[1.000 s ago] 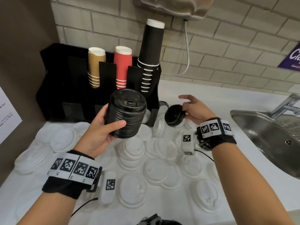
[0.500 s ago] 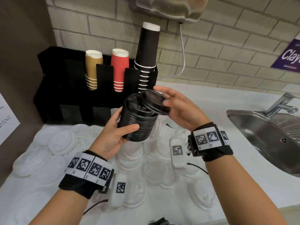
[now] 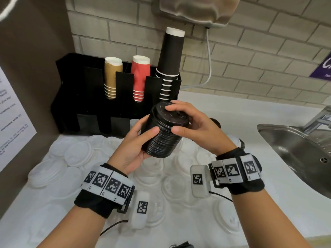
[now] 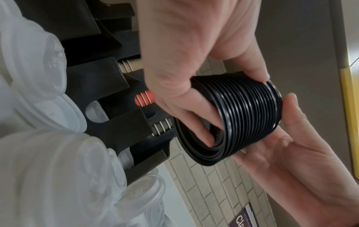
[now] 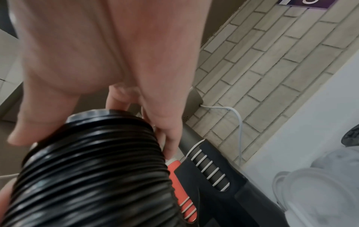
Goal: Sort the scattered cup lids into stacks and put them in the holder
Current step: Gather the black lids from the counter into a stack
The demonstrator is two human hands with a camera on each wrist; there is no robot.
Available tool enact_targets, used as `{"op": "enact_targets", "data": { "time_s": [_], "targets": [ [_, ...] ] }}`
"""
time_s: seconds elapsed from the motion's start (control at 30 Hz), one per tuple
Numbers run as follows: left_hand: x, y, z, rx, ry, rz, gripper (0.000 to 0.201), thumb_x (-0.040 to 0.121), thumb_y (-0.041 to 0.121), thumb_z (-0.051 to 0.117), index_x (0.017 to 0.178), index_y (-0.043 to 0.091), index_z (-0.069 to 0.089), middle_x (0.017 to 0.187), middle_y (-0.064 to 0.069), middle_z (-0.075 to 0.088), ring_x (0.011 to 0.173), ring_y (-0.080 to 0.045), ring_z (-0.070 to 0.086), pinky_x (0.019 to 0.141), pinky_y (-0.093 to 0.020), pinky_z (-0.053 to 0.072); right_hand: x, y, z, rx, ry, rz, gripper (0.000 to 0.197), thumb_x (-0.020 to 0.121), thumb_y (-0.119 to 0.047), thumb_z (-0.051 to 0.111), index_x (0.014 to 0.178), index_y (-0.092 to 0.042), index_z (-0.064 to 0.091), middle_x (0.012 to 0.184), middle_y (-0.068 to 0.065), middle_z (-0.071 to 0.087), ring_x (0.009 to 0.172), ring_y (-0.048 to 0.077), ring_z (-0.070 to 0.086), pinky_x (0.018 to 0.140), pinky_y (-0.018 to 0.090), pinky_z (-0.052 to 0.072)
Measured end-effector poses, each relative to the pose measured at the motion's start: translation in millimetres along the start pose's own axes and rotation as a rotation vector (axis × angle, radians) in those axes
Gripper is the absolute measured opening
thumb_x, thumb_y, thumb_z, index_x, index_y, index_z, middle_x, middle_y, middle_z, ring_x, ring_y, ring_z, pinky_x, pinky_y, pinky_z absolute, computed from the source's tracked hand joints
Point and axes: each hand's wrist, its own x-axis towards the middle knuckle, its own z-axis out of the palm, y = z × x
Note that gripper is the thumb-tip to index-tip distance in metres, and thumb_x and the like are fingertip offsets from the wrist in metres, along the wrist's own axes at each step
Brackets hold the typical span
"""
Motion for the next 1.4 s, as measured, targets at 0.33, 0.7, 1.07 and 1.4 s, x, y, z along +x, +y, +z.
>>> {"op": "enact_targets", "data": {
  "time_s": [0.33,0.7,1.07,1.4],
  "targets": [
    [-2.0,-5.9,9.9,-0.033,-0.006,-0.012,0.061,0.079,0.030,0.069,0.137,0.026,0.050,0.127,-0.002,0.064,0.113,-0.019,0.064,0.074,-0.033,0.057,-12.4,8.2,-1.9,0.162,0.032,0.028,0.033,0.088,-0.022,0.060,0.121,-0.021,0.059,0.141,0.001,0.047,0.136,0.022,0.041,0.113,0.055,0.031],
    [1.0,-13.3,8.6,-0.015,-0.043,0.002,0.063,0.080,0.031,0.064,0.140,0.026,0.047,0.133,-0.005,0.060,0.119,-0.023,0.060,0.078,-0.035,0.056,-22.7,11.4,-0.7,0.015,0.043,0.063,0.040,0.091,-0.033,0.055,0.131,-0.032,0.050,0.154,-0.003,0.034,0.143,0.008,0.029,0.116,0.053,0.027],
    [6.0,-15.2,5.2,-0.082,-0.023,0.002,0.065,0.078,0.028,0.063,0.140,0.025,0.046,0.134,-0.005,0.060,0.120,-0.022,0.060,0.081,-0.036,0.057,-49.0,76.5,-109.5,-0.692,0.098,0.941,0.057,0.093,-0.039,0.059,0.143,-0.021,0.039,0.144,0.009,0.046,0.129,0.026,0.045,0.100,0.029,0.040],
    [9.9,-13.3,1.4,-0.057,-0.018,-0.003,0.071,0.077,0.029,0.064,0.144,0.023,0.042,0.135,-0.007,0.059,0.123,-0.025,0.058,0.086,-0.038,0.057,-60.5,121.7,-122.2,-0.820,-0.078,1.125,0.069,0.090,-0.047,0.059,0.147,-0.025,0.026,0.144,0.011,0.043,0.126,0.030,0.047,0.100,0.037,0.040]
  ]
}}
